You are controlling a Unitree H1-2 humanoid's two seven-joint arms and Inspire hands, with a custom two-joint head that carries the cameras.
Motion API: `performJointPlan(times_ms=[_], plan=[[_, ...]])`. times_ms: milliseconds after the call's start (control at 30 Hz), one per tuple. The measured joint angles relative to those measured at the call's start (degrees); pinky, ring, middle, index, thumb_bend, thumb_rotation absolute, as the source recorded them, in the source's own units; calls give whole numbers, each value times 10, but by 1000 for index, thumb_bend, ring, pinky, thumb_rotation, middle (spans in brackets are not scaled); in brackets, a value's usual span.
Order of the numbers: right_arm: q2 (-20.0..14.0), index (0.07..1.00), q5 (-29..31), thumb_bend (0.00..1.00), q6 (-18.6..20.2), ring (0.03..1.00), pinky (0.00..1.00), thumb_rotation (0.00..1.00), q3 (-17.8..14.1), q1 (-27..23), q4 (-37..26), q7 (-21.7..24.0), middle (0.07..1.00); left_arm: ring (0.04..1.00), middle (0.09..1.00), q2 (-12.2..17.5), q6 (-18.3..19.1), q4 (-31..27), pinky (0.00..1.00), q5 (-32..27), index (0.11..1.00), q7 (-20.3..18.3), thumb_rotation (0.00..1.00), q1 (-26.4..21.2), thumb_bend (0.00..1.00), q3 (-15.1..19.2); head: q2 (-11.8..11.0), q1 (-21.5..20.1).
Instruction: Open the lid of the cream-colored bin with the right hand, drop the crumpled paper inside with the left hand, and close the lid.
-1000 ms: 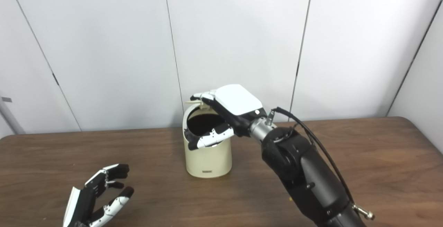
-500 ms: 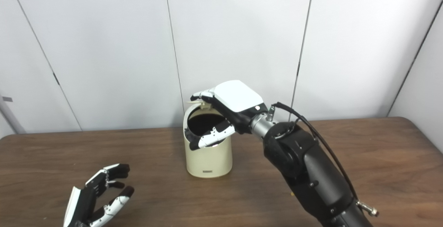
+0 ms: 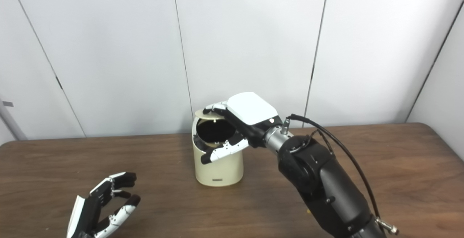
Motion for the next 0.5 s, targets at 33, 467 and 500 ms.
performJointPlan(times_ms=[33,467,500], plan=[[0,808,0,1000,0,822,793,875,0,1,0,0,819,708,719,0,0,0,598,0,705,0,494,0,688,0,1,0],[1,798,2,1000,-4,814,797,872,0,16,0,-3,809,711,718,0,1,-3,604,1,704,0,492,1,688,1,7,-3],[1,798,2,1000,-5,812,795,874,0,17,0,-3,809,710,717,0,1,-3,603,1,703,0,495,1,692,1,7,-3]])
